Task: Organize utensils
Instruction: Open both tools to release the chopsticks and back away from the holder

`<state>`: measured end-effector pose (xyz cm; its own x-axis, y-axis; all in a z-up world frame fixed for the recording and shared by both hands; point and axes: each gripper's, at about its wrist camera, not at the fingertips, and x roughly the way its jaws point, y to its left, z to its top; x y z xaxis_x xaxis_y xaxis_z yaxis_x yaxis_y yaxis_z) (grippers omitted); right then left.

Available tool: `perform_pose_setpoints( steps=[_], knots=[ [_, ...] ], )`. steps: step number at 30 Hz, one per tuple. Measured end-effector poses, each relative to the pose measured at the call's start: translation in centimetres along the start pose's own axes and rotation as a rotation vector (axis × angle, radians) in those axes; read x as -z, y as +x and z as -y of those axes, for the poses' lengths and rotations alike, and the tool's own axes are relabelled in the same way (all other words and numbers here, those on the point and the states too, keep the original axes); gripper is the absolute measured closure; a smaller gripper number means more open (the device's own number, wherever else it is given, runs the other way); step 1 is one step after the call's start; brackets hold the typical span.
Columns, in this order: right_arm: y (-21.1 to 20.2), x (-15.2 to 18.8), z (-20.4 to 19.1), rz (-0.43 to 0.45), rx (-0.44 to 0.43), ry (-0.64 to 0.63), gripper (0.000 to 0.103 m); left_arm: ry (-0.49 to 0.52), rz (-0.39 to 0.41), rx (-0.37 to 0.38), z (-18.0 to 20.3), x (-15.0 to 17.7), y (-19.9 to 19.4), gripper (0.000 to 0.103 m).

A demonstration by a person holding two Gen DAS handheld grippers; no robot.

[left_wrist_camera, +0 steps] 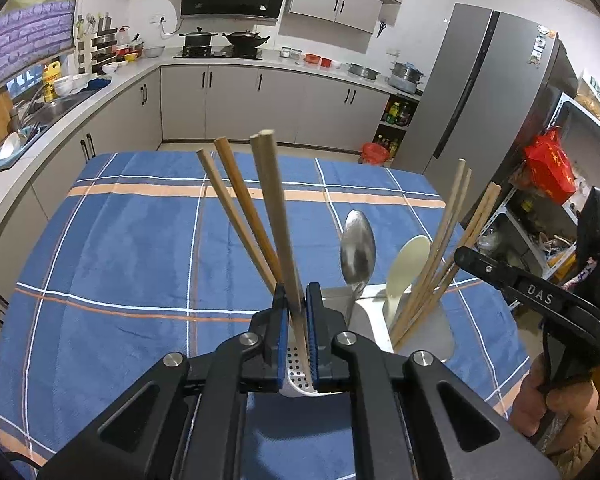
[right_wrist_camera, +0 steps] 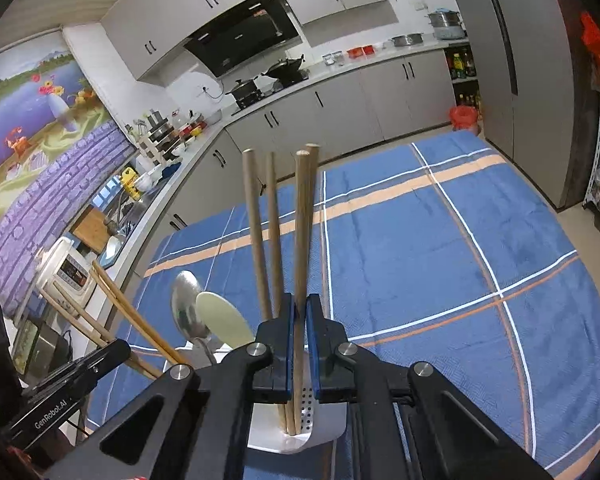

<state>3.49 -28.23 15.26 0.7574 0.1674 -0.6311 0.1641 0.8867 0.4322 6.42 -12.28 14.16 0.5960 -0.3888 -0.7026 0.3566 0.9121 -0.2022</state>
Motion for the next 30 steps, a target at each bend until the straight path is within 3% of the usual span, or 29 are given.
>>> perform_pose_setpoints(
  steps=[5, 7, 9, 10, 12, 14, 30],
  knots=[
    [-0.6, 0.3, -0.5, 0.017, 0.023, -0.038, 0.096, -0.012, -0.003, -0.019, -0.2, 0.1, -0.1, 0.095],
    [-0.9, 0.5, -0.5, 0.018, 0.024, -0.039, 0.085, -0.013, -0.004, -0.034, -0.3, 0.2, -0.2, 0.094],
    [-1.3, 0.7, -0.4, 0.031, 0.027, -0.033, 0.061, -0.013, -0.001, -0.044, -0.4, 0.4, -0.3, 0.091],
    [-1.4, 0.9, -0.4, 0.035, 0.029, -0.034, 0.06, -0.014, 0.0, -0.048, -0.4, 0.4, -0.4, 0.088],
    [-1.6, 1.2, -0.5, 0.034, 0.033, -0.04, 0.06, -0.02, 0.012, -0.054, -0.6, 0.5, -0.8, 0.071],
    [-1.8, 1.5, -0.5, 0.029, 0.035, -0.044, 0.06, -0.027, 0.027, -0.06, -0.6, 0.5, -1.1, 0.066],
    [-2.7, 3.1, -0.4, 0.012, 0.033, -0.031, 0.058, -0.04, 0.029, -0.069, -0.7, 1.0, -2.6, 0.057]
  ],
)
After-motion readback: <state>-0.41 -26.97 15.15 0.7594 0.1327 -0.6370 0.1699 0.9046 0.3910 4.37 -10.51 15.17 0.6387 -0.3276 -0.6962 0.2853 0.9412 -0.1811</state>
